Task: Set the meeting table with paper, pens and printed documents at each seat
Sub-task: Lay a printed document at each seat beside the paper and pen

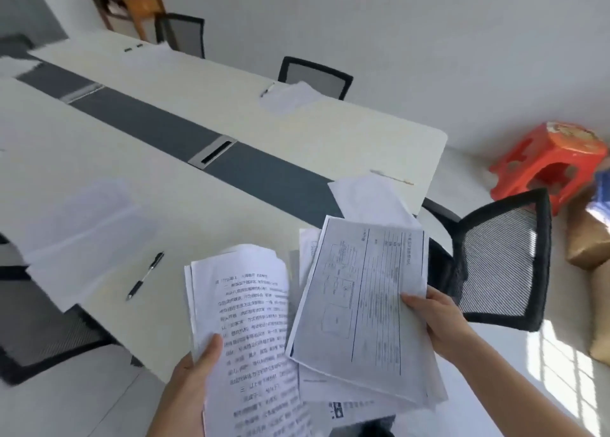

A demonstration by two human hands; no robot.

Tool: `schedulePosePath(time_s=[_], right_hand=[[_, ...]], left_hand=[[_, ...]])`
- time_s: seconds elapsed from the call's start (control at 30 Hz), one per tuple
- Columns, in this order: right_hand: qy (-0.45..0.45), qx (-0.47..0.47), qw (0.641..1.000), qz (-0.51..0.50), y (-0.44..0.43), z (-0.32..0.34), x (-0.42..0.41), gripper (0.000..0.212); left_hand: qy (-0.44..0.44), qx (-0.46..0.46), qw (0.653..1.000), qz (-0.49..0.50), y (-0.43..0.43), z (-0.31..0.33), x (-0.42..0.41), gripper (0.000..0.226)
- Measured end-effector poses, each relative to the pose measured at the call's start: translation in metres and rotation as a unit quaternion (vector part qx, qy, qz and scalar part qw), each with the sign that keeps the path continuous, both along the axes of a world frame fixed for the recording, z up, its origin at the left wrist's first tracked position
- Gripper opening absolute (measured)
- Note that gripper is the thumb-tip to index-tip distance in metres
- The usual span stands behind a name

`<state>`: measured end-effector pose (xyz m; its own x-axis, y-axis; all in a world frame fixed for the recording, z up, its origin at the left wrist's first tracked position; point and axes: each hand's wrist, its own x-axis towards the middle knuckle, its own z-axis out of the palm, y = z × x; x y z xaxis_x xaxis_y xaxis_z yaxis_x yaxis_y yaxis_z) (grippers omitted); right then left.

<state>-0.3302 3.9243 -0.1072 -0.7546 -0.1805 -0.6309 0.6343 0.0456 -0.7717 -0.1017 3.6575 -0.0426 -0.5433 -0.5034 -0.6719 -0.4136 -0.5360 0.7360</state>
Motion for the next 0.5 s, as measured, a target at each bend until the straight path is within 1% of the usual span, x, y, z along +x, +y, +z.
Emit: schedulePosePath(time_s=[0.07,0.13,0.17,0.23,0.27,0.33,0.4,0.5], right_hand=[[0.002,0.021,0.999,0.051,-0.022,-0.016,-0.027,0.018],[0.016,0.044,0.994,0.099,-0.044,-0.034,-0.053,0.019],[0.019,0.056,0.992,0.115,-0.054,-0.042,-0.066,0.019],[0.022,0.066,0.988,0.140,-0.074,-0.056,-0.092,0.017],[0.023,0.074,0.985,0.157,-0.084,-0.062,-0.104,0.015],[0.037,0.109,0.979,0.168,-0.099,-0.074,-0.122,0.016],[0.044,0.142,0.970,0.191,-0.112,-0.090,-0.138,0.019],[0.051,0.204,0.950,0.230,-0.123,-0.113,-0.154,0.022]], left_hand=[[-0.040,-0.002,0.998,0.045,0.003,-0.001,0.005,0.050],[-0.056,0.008,0.994,0.089,0.007,-0.005,0.010,0.056],[-0.076,-0.006,0.991,0.107,0.011,-0.004,0.008,0.052],[-0.110,-0.027,0.984,0.135,0.021,0.000,0.000,0.037],[-0.116,-0.030,0.982,0.146,0.027,0.005,-0.007,0.031],[-0.117,-0.031,0.979,0.164,0.037,0.010,-0.015,0.028],[-0.110,-0.006,0.974,0.196,0.049,0.005,-0.021,0.034],[-0.106,-0.005,0.968,0.230,0.066,0.001,-0.025,0.038]])
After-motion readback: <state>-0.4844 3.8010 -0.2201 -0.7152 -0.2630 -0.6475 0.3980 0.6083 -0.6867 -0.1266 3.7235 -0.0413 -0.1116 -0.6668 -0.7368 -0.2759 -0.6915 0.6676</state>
